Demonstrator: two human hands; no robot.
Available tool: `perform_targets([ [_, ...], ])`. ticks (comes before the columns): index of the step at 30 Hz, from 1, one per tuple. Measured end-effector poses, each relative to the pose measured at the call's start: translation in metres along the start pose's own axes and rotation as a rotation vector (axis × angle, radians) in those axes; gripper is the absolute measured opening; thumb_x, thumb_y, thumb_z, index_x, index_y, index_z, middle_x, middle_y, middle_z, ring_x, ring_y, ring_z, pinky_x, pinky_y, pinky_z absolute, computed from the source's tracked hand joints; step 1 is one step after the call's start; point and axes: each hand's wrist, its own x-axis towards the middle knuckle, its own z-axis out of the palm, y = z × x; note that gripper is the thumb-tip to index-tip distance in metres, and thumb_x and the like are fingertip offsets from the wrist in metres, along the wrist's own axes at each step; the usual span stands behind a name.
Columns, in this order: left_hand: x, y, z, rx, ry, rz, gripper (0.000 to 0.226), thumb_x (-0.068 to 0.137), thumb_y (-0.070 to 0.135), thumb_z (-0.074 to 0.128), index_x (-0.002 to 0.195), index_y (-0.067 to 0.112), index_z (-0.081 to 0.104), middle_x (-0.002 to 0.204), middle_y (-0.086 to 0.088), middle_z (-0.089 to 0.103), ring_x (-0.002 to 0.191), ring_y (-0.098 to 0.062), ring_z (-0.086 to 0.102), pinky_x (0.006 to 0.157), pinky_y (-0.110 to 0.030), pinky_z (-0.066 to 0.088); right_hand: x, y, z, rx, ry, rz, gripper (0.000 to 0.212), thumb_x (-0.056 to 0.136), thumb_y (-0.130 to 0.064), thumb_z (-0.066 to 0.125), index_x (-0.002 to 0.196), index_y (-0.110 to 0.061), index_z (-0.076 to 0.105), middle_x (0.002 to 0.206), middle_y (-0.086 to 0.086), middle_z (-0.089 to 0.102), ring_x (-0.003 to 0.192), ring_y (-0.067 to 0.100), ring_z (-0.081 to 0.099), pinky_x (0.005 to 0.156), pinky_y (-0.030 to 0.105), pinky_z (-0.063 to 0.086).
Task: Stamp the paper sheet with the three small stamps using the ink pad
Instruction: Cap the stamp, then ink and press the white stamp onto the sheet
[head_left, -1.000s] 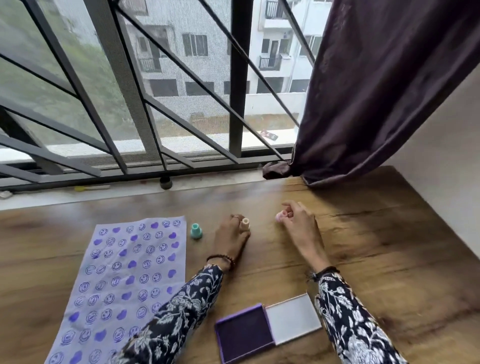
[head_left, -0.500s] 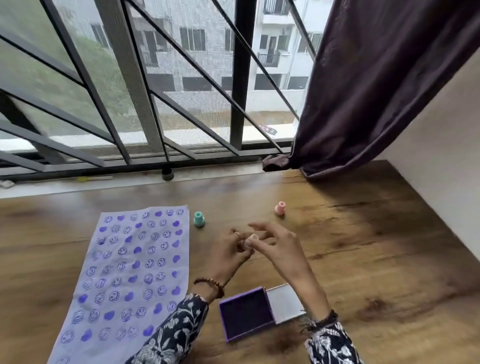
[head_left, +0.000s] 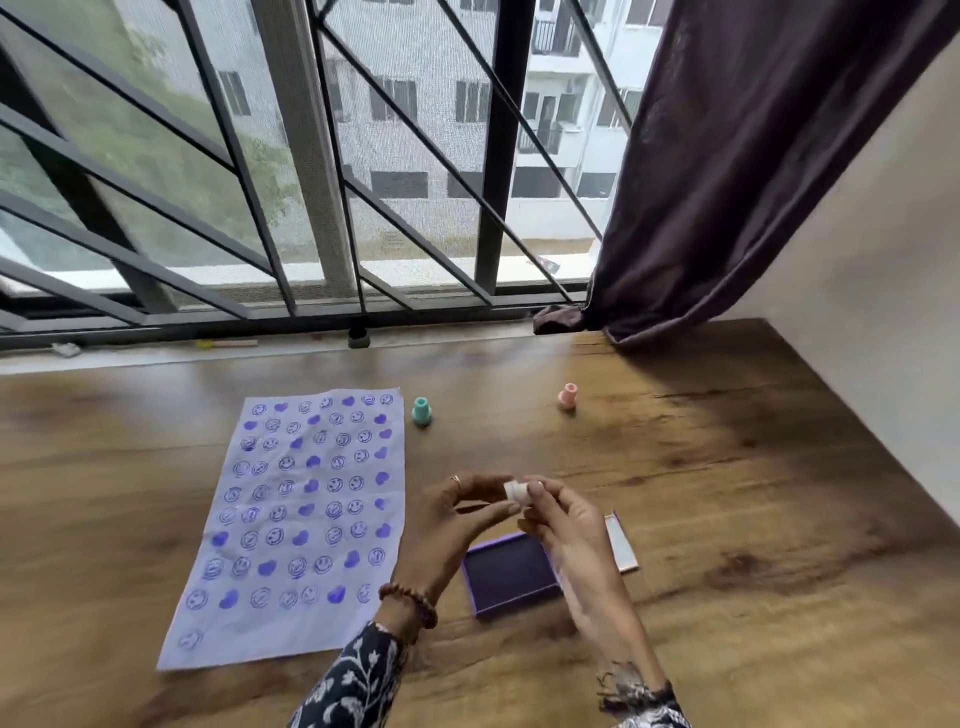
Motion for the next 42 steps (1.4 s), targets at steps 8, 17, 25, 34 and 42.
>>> perform_targets([
  [8, -0.018, -0.017, -0.015, 0.045, 0.057, 0.046, 0.036, 0.067, -0.002, 0.075, 0.084, 0.029, 0.072, 0.078, 0.010, 0.070, 0.070, 0.004, 0.065, 0.067, -0.006, 0.050, -0.012, 0.013, -0.012, 0.302, 0.139, 0.190, 0.032, 0.088, -0.017, 0.053, 0.064, -0.007, 0.071, 0.055, 0.000, 0.068, 0.047, 0.004, 0.061, 0.045, 0.014, 0.052],
  [17, -0.021, -0.050, -0.022, 0.281, 0.051, -0.046, 0.022, 0.079, 0.011, 0.068, 0.100, 0.017, 0.067, 0.093, -0.006, 0.067, 0.084, -0.011, 0.066, 0.070, 0.001, 0.043, -0.035, -0.026, -0.012, -0.316, 0.023, 0.068, 0.009, 0.079, -0.011, 0.067, 0.087, -0.011, 0.072, 0.063, -0.007, 0.073, 0.063, 0.002, 0.066, 0.059, 0.014, 0.052],
  [25, -0.022, -0.059, -0.020, 0.285, 0.060, -0.062, 0.020, 0.079, 0.011, 0.068, 0.098, 0.018, 0.067, 0.091, -0.005, 0.065, 0.084, -0.009, 0.065, 0.069, 0.002, 0.042, -0.037, -0.004, 0.015, -1.361, 0.168, -0.323, 0.013, 0.089, -0.021, 0.053, 0.092, -0.016, 0.065, 0.099, 0.004, 0.064, 0.092, 0.022, 0.060, 0.078, 0.035, 0.046],
  [34, -0.028, -0.041, -0.035, 0.196, 0.018, -0.018, 0.018, 0.080, 0.012, 0.068, 0.097, 0.017, 0.067, 0.088, -0.001, 0.066, 0.083, -0.007, 0.065, 0.070, -0.002, 0.046, -0.018, 0.044, 0.005, -1.403, 0.215, -0.174, 0.010, 0.084, -0.017, 0.056, 0.090, -0.011, 0.062, 0.100, 0.010, 0.063, 0.093, 0.029, 0.059, 0.074, 0.034, 0.044],
  [42, -0.044, -0.032, -0.158, 0.136, 0.081, -0.040, 0.018, 0.079, 0.017, 0.069, 0.095, 0.024, 0.069, 0.088, 0.002, 0.070, 0.077, -0.004, 0.067, 0.065, -0.007, 0.049, -0.055, 0.052, 0.047, -0.182, 0.273, 0.118, 0.006, 0.078, -0.015, 0.069, 0.074, -0.012, 0.071, 0.072, 0.002, 0.067, 0.062, 0.008, 0.057, 0.052, 0.014, 0.048],
])
